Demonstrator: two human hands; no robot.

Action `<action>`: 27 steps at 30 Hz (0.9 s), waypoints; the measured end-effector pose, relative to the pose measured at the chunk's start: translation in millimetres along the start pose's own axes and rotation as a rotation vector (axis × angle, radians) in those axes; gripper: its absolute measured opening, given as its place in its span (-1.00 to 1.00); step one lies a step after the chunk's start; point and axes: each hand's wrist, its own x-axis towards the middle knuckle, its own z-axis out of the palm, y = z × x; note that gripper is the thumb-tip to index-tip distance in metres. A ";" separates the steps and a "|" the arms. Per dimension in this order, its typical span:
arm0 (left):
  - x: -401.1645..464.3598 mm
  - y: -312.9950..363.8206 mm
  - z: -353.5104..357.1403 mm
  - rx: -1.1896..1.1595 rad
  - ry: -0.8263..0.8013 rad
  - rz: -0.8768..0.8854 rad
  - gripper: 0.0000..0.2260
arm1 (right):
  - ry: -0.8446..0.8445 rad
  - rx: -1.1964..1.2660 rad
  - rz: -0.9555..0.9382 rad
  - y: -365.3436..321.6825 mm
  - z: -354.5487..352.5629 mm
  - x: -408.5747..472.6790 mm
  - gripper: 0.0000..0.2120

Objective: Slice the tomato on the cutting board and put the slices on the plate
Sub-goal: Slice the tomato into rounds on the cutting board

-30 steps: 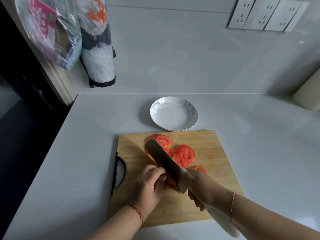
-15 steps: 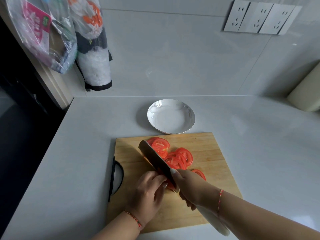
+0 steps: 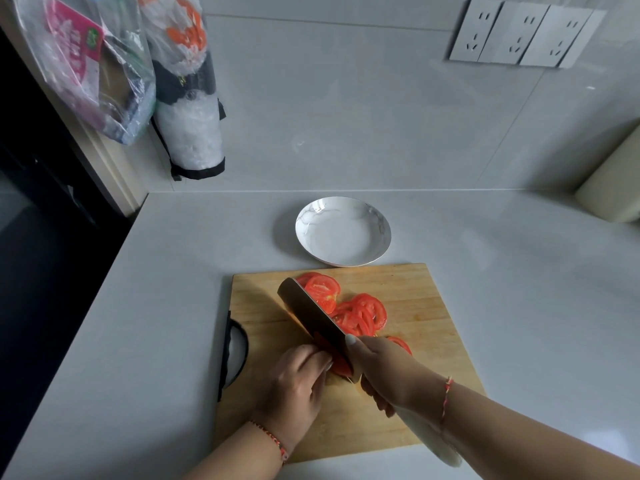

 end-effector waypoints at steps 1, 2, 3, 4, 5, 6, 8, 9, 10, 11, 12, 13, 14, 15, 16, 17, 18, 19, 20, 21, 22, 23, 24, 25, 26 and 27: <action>-0.2 0.3 -0.3 -0.001 -0.007 -0.004 -0.79 | 0.007 0.002 -0.003 -0.1 -0.4 -2.1 -0.50; -0.2 0.8 -0.6 -0.002 -0.012 -0.008 -0.81 | 0.011 0.004 -0.005 -0.4 -1.3 -5.2 -0.51; -0.4 1.0 -0.7 -0.002 -0.014 -0.011 -0.85 | 0.014 0.008 -0.006 -0.9 -3.0 -9.8 -0.51; -0.3 1.1 -0.6 -0.002 -0.014 -0.014 -0.89 | 0.019 0.012 -0.006 -1.3 -5.8 -15.6 -0.50; -0.3 1.1 -0.8 -0.002 -0.011 -0.017 -0.91 | 0.024 0.010 -0.008 -1.6 -8.8 -22.3 -0.49; 0.2 0.9 -0.8 -0.002 -0.008 -0.012 -0.91 | 0.030 0.001 -0.011 -1.6 -12.6 -29.4 -0.47; 2.1 0.6 -0.9 0.007 -0.014 0.012 -0.93 | 0.027 -0.008 -0.012 -0.2 -20.9 -44.8 -0.47; 3.0 0.2 -0.5 0.022 -0.020 0.020 -0.93 | 0.013 -0.004 -0.008 0.5 -24.5 -51.8 -0.47; 3.5 -0.2 -0.3 0.039 -0.026 0.022 -0.93 | -0.005 -0.004 -0.001 1.0 -26.9 -57.7 -0.48; 4.1 -0.3 -0.1 0.047 -0.031 0.021 -0.93 | -0.018 -0.008 0.010 1.6 -28.3 -62.4 -0.47; 4.3 -0.6 0.3 0.047 -0.032 0.018 -0.93 | -0.028 -0.015 0.026 2.4 -28.7 -65.9 -0.47; 4.5 -0.9 0.9 0.043 -0.035 0.015 -0.92 | -0.036 -0.021 0.047 3.3 -28.5 -68.0 -0.47; 4.5 -0.8 1.1 0.041 -0.037 0.012 -0.91 | -0.043 -0.027 0.069 4.0 -28.1 -69.6 -0.48; 4.6 -0.7 1.4 0.042 -0.037 0.010 -0.91 | -0.043 -0.035 0.086 4.8 -27.5 -70.5 -0.49; 4.9 -0.3 1.2 0.041 -0.037 0.009 -0.90 | -0.037 -0.046 0.098 5.5 -26.7 -71.1 -0.49; 4.8 -0.1 1.0 0.039 -0.036 0.008 -0.90 | -0.026 -0.059 0.106 6.6 -25.6 -71.6 -0.49; 4.9 0.1 0.8 0.039 -0.036 0.007 -0.89 | -0.012 -0.075 0.109 7.7 -24.4 -71.9 -0.48; 4.5 0.2 0.9 0.039 -0.036 0.008 -0.89 | 0.003 -0.095 0.110 8.9 -23.1 -71.9 -0.47; 4.5 0.2 0.9 0.038 -0.037 0.009 -0.88 | 0.015 -0.114 0.109 9.8 -21.7 -71.5 -0.48; 4.7 0.2 1.2 0.035 -0.037 0.010 -0.88 | 0.021 -0.122 0.109 10.4 -20.4 -70.8 -0.48; 5.0 0.3 1.6 0.033 -0.035 0.010 -0.88 | 0.023 -0.124 0.107 10.7 -19.6 -69.7 -0.49; 5.4 0.5 1.9 0.035 -0.033 0.009 -0.88 | 0.020 -0.123 0.102 10.3 -18.8 -68.2 -0.49; 5.4 0.6 2.0 0.037 -0.033 0.007 -0.88 | 0.015 -0.121 0.094 9.5 -18.4 -66.7 -0.48; 5.4 0.5 2.1 0.039 -0.035 0.007 -0.89 | 0.012 -0.121 0.084 8.1 -17.8 -64.8 -0.47; 5.4 0.2 2.3 0.044 -0.036 0.007 -0.89 | 0.015 -0.128 0.071 6.6 -17.2 -62.4 -0.46; 5.3 -0.4 2.6 0.053 -0.038 0.007 -0.90 | 0.019 -0.137 0.060 4.7 -16.6 -59.4 -0.44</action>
